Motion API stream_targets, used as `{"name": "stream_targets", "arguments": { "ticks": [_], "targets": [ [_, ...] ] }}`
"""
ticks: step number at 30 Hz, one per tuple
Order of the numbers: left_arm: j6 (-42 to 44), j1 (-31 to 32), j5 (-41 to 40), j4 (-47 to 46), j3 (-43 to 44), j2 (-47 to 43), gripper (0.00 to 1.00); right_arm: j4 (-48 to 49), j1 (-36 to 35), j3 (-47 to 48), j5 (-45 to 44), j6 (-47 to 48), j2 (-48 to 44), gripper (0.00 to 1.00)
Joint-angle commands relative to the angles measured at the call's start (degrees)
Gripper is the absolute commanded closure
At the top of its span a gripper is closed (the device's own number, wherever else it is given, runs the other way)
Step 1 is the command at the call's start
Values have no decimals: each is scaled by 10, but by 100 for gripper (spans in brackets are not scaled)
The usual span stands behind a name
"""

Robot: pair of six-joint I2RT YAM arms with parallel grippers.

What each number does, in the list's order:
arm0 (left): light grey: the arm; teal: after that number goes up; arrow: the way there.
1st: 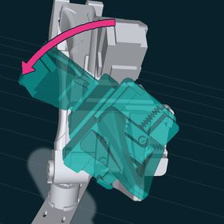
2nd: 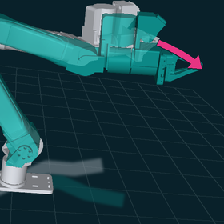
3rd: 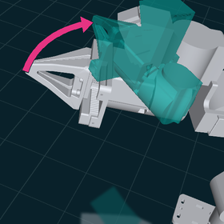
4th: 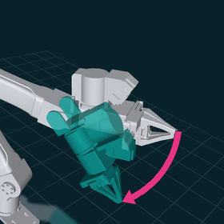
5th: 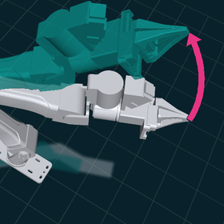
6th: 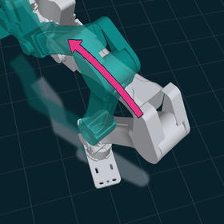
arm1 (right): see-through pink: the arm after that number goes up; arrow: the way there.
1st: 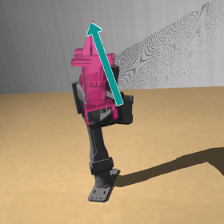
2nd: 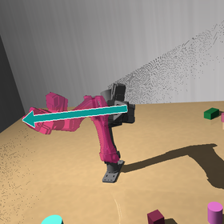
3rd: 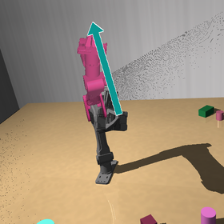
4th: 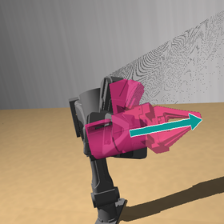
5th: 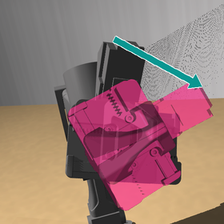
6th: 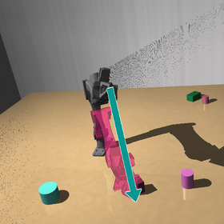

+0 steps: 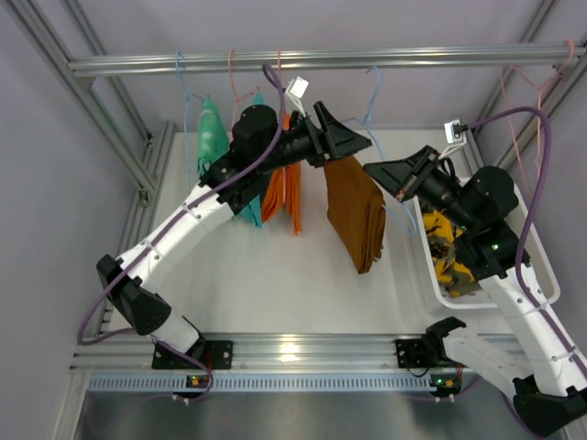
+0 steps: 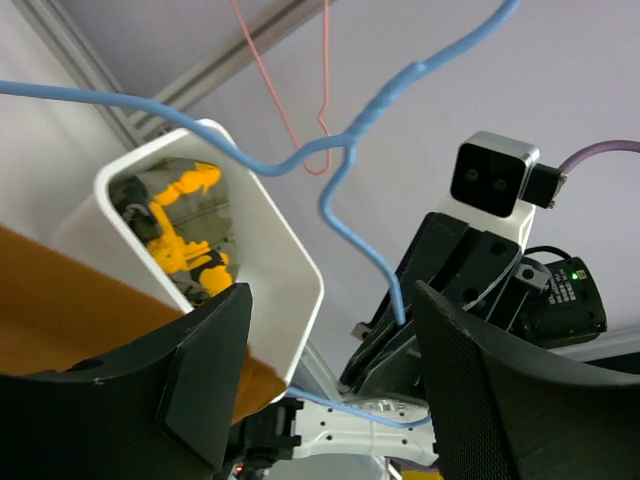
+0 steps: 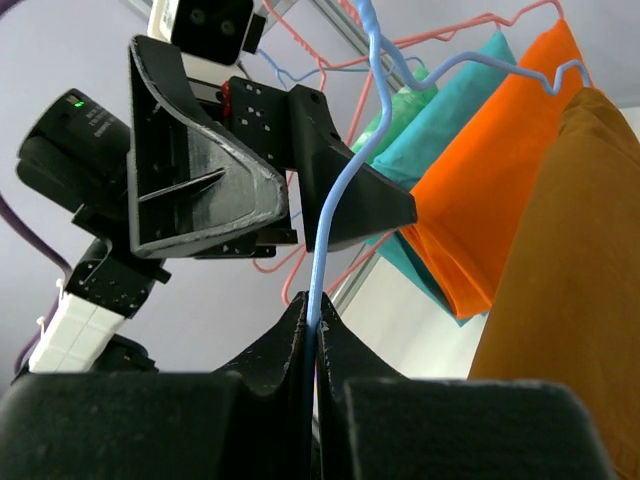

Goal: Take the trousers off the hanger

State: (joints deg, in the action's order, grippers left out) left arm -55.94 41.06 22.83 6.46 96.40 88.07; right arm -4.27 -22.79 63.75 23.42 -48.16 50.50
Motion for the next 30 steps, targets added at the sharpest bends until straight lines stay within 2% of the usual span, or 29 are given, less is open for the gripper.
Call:
{"name": "stream_targets", "arguments": {
  "ticks": [1,9,12,16,22,25,29,30],
  "targets": [
    [-41,31,-14,-54,54,25,30,93,6,9,-13,18,-28,100],
    [-67,50,-22,-59,111,76,33,89,6,-4,-15,25,-41,100],
    [-75,50,-34,-54,123,88,39,85,2,-7,-15,32,-44,100],
    [-78,48,-37,-57,151,107,52,75,-2,-14,-17,43,-48,100],
    [-81,49,-34,-58,174,120,55,80,-15,-26,-15,57,-51,100],
    [-87,53,-32,-76,172,122,60,81,-21,-30,-15,59,-49,100],
    [-95,54,-32,-78,175,126,84,86,-31,-34,-13,62,-41,99],
    [-101,54,-30,-79,176,126,94,88,-31,-36,-12,64,-40,95]
  ]
}}
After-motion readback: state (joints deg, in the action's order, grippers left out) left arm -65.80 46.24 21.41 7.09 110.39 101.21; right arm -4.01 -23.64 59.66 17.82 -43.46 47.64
